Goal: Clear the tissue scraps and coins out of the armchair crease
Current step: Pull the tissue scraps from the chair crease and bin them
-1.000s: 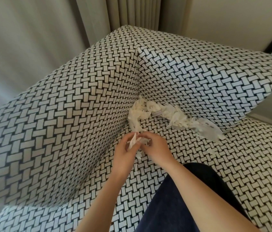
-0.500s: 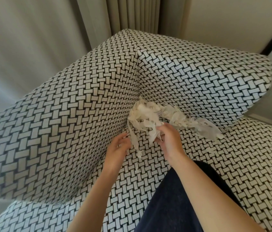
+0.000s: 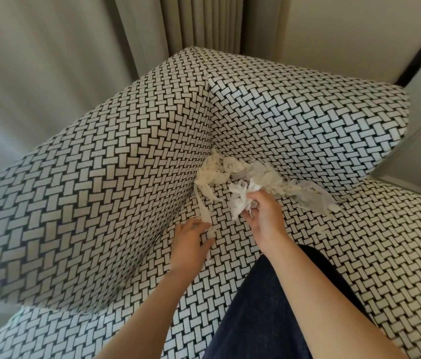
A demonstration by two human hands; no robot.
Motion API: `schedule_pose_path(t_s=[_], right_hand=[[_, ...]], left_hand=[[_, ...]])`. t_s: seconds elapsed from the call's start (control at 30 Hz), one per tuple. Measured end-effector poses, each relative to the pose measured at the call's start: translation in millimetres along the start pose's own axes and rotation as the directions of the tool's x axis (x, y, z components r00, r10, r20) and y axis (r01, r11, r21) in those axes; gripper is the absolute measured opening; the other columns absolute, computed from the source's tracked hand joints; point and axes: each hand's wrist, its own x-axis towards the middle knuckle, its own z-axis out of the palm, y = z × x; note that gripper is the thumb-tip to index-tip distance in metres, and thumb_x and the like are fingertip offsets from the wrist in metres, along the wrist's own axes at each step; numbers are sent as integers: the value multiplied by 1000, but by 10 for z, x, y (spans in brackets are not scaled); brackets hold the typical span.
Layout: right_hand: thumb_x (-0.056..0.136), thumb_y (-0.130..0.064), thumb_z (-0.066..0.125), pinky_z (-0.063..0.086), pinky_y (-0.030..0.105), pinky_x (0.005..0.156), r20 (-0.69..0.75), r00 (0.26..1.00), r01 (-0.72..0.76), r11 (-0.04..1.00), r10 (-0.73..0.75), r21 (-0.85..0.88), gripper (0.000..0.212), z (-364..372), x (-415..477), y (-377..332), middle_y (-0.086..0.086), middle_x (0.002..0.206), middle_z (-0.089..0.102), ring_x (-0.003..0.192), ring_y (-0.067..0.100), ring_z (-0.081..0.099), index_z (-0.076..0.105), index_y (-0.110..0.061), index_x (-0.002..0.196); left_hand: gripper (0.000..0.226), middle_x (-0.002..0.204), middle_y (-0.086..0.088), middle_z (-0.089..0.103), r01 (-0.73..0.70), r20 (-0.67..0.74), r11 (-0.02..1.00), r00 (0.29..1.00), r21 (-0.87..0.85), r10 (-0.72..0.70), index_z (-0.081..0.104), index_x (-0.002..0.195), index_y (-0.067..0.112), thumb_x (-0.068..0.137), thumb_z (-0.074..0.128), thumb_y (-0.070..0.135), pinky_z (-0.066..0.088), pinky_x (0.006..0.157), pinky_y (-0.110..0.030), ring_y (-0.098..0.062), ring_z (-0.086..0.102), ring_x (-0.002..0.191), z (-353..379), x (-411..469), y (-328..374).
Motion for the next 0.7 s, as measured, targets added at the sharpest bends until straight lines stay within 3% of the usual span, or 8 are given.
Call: schedule_pose_path(t_s=[0.17,0.33,0.47,0.53,0.63,0.7], right_hand=[[91,-2,47,52,30,75,-1,999,-52,998,52,-43,18,-19,15,30,12,100,62,87,20,60,61,-14,90],[92,-4,46,52,27,67,-55,990,-132,989,128,-73,16,-36,67,62,15,108,61,85,20,60,59,-12,94],[92,-5,46,52,26,66,-76,987,-148,987,143,-60,16,-32,78,61,15,105,62,84,19,60,60,-11,97],[92,-5,47,51,26,67,-82,984,-159,987,156,-36,14,-30,85,58,14,103,63,84,19,61,60,-10,95],[92,-4,48,52,28,72,-90,982,-166,986,164,-16,16,-24,108,63,12,101,63,84,18,61,60,-9,102],[91,-4,47,52,31,77,-86,984,-161,987,159,-21,18,-17,120,69,11,100,63,84,18,61,60,-9,103]], left_hand=[[19,106,6,62,-11,-49,1000,999,-4,11,70,105,20,91,59,26,49,79,-28,-13,56,94,-109,165,2],[17,101,-1,64,172,-164,955,963,-243,-215,69,101,12,92,59,23,46,71,-25,-15,59,82,-210,353,43],[17,95,6,59,357,4,709,895,-608,-447,61,107,14,95,53,23,42,72,-21,-8,55,85,-332,478,171],[11,102,6,60,373,107,576,891,-727,-442,57,103,19,96,50,23,42,77,-20,-6,55,92,-375,499,206],[20,114,-3,67,319,161,404,911,-857,-380,53,114,9,98,47,21,39,97,-27,-11,60,108,-392,482,192],[22,111,-6,69,306,146,379,907,-873,-396,53,116,5,98,48,18,41,97,-28,-13,63,106,-383,471,198]])
